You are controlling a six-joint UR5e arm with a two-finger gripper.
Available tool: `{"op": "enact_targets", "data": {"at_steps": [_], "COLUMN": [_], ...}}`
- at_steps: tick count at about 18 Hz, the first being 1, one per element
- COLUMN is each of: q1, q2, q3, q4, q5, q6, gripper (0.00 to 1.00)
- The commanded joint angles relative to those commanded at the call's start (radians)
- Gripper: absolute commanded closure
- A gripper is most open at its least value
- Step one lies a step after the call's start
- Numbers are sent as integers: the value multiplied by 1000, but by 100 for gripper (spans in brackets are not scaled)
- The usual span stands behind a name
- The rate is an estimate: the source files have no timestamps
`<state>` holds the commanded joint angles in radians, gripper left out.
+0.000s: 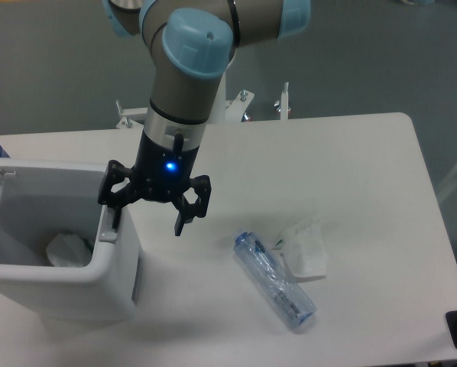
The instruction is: Open the trash can
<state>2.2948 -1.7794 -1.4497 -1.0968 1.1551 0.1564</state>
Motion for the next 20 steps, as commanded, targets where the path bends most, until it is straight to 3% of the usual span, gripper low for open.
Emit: {"op": "enact_targets", "data": {"at_steps": [7,11,14,18,20], "q1": [153,248,293,318,331], "q2": [-29,-74,-101,-120,-126], "q3": [-8,6,9,3,-9], "q4": [69,54,0,-47,-40], "q5": [90,136,159,207,209], "q6": [66,246,453,720,814], "gripper": [0,0,0,0,0]}}
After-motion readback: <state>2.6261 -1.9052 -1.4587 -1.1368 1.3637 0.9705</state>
